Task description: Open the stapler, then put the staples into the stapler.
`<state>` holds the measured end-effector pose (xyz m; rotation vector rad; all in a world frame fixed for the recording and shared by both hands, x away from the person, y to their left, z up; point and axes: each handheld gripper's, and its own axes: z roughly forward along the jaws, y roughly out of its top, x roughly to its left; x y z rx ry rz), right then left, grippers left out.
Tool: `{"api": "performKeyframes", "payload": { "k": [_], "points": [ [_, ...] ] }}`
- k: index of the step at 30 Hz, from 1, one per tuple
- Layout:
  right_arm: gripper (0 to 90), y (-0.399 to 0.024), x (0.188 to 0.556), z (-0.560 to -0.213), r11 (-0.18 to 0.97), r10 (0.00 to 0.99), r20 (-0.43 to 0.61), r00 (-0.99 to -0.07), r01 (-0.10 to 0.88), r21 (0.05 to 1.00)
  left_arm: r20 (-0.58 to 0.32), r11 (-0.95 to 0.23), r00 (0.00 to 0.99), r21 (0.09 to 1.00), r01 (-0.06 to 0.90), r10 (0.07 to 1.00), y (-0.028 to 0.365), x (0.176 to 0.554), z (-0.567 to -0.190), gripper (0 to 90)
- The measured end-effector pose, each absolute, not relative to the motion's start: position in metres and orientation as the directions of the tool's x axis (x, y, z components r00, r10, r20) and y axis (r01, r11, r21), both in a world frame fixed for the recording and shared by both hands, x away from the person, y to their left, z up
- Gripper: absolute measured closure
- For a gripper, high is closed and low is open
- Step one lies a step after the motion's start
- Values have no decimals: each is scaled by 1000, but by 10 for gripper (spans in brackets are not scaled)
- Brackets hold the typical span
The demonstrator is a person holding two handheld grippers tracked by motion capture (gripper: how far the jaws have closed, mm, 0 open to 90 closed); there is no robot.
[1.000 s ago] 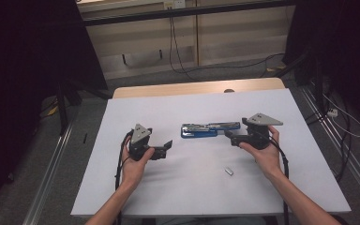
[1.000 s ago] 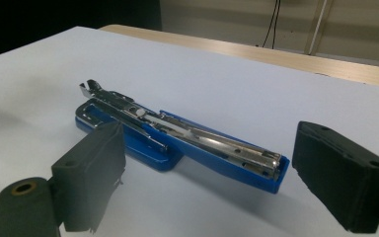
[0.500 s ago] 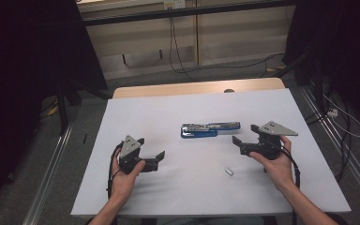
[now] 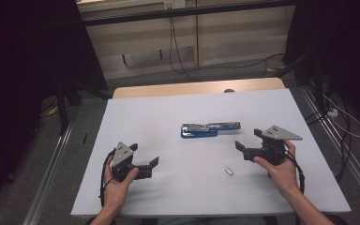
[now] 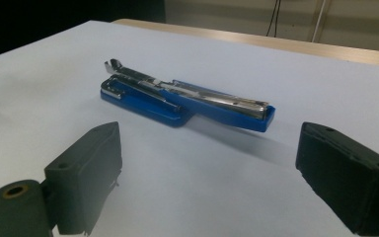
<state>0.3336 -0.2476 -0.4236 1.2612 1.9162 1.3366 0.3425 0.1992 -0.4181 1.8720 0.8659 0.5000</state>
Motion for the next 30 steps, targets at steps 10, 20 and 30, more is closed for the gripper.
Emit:
{"api": "performKeyframes", "payload": {
  "k": [10, 20, 30],
  "points": [
    [104, -234, 336, -418, 174, 847, 116, -518, 478, 861, -23, -268, 654, 901, 341, 756, 202, 343, -420, 43],
    [105, -223, 337, -416, 264, 789, 137, -599, 531, 805, -12, -276, 652, 900, 338, 758, 202, 340, -418, 43],
    [130, -222, 334, -413, 342, 748, 150, -646, 570, 747, -18, -270, 644, 899, 345, 765, 208, 327, -419, 43]
  ]
}}
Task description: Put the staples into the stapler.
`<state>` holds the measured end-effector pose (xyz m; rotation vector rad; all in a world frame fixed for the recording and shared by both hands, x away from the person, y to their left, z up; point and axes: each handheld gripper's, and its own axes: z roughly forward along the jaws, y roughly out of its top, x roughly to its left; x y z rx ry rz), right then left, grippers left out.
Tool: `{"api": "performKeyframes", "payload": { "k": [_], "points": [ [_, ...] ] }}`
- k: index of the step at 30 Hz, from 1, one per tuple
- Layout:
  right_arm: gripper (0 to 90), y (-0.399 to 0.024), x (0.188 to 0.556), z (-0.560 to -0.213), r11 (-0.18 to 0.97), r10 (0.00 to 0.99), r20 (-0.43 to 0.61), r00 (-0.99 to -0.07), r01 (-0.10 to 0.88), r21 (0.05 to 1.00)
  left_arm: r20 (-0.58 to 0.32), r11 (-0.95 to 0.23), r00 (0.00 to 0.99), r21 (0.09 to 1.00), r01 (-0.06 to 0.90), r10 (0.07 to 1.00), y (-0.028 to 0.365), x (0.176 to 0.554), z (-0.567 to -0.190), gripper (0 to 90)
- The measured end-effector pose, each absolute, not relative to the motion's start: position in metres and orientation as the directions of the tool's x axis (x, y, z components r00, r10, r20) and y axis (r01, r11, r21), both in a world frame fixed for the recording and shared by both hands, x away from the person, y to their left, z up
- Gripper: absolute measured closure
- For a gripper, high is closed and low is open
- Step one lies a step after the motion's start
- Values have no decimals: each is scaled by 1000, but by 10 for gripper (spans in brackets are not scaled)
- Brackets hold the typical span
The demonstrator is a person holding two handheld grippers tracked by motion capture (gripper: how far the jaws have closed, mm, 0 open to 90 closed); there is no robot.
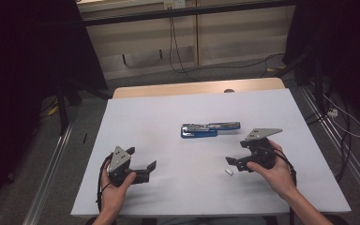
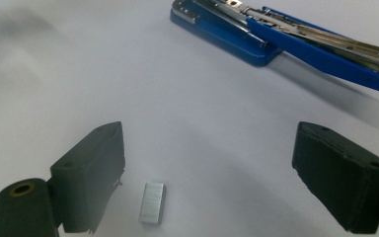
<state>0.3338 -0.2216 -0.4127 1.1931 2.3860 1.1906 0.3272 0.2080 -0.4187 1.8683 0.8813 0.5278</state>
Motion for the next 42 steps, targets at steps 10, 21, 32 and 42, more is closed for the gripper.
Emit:
{"api": "performKeyframes", "payload": {
  "k": [10, 21, 32, 42],
  "points": [
    [199, -217, 333, -414, 416, 721, 164, -673, 610, 675, 3, -310, 674, 890, 336, 739, 204, 320, -420, 43],
    [377, -208, 330, -414, 495, 705, 165, -690, 645, 582, 0, -292, 672, 901, 321, 741, 204, 323, -416, 43],
    [482, -202, 337, -411, 533, 700, 170, -694, 665, 523, 6, -301, 680, 900, 316, 733, 200, 326, -417, 43],
    [571, -192, 337, -412, 593, 674, 170, -719, 664, 455, 2, -296, 679, 901, 318, 734, 201, 326, -417, 43]
  ]
}}
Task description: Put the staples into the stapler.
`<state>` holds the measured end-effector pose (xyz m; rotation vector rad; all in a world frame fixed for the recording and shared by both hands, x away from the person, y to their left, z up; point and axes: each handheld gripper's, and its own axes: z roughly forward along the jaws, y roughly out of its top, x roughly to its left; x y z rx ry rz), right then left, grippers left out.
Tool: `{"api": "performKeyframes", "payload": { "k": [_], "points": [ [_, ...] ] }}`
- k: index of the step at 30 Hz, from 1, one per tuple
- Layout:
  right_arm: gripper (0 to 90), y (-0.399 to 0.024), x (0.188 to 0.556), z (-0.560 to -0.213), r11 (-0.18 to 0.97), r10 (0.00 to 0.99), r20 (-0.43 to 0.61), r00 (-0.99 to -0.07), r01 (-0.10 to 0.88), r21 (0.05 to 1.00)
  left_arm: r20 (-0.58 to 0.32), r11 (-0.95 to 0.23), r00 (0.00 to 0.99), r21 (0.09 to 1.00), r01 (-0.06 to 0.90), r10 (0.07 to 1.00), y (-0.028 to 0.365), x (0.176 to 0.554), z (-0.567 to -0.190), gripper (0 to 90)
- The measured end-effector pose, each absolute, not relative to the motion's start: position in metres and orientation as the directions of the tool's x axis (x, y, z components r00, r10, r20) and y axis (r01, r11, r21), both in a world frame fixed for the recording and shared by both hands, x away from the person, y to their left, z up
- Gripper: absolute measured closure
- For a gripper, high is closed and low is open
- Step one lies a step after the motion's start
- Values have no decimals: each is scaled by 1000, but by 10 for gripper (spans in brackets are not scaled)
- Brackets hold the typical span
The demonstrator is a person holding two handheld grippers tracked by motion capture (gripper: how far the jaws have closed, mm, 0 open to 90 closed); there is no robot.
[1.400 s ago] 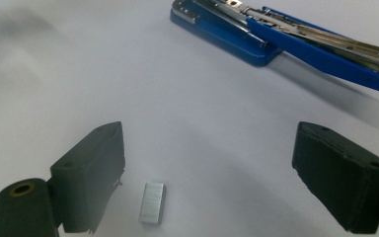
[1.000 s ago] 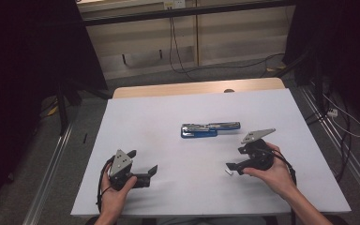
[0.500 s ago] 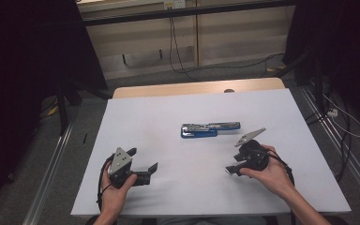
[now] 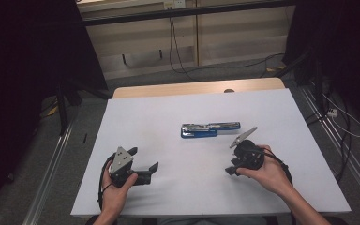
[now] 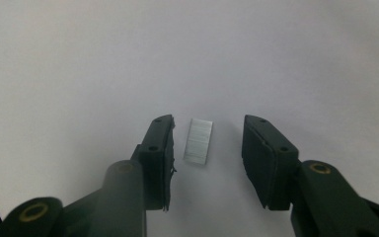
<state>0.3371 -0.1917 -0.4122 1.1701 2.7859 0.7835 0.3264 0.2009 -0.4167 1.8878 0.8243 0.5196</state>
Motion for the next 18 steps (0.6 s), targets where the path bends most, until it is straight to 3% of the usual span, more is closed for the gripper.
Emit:
{"api": "performKeyframes", "payload": {
  "k": [18],
  "points": [
    [693, -184, 337, -421, 640, 663, 131, -737, 649, 411, 0, -301, 681, 897, 323, 732, 202, 327, -417, 43]
  ]
}}
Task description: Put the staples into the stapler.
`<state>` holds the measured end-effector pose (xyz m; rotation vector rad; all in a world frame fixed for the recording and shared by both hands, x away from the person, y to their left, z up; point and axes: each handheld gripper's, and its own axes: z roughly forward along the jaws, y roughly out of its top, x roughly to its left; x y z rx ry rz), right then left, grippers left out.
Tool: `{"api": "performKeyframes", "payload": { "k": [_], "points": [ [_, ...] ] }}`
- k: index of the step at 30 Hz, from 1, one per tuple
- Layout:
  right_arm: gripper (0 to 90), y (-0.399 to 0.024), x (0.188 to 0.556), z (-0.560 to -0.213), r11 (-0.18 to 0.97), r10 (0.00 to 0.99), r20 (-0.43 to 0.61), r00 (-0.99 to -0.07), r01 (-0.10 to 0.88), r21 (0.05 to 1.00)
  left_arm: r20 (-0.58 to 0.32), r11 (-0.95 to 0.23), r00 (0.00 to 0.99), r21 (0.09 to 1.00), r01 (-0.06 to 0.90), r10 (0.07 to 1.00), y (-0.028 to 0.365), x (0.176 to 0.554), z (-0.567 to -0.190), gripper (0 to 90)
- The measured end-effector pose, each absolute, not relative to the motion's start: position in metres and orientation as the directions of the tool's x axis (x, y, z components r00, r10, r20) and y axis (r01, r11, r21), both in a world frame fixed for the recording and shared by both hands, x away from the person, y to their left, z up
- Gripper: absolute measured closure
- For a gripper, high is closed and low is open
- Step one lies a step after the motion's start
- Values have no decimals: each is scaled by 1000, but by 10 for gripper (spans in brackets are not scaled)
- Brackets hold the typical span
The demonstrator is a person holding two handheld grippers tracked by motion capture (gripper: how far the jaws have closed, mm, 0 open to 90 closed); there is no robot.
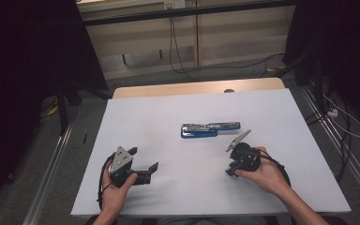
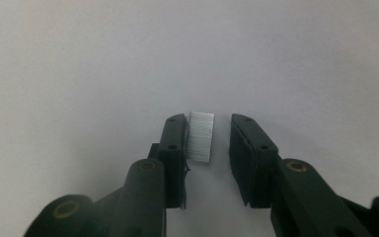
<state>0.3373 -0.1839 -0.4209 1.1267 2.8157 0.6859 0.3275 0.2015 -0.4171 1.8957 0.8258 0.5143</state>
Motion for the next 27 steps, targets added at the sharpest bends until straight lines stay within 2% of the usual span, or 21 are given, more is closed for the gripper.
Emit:
{"api": "performKeyframes", "payload": {
  "k": [8, 15, 27],
  "points": [
    [705, -181, 335, -421, 660, 657, 93, -748, 631, 408, 7, -307, 682, 896, 321, 731, 202, 328, -417, 43],
    [791, -182, 336, -421, 657, 660, 86, -746, 630, 415, 2, -302, 681, 898, 321, 732, 202, 328, -417, 43],
    [794, -184, 337, -421, 642, 665, 113, -738, 642, 418, 10, -306, 680, 898, 317, 733, 202, 328, -417, 43]
  ]
}}
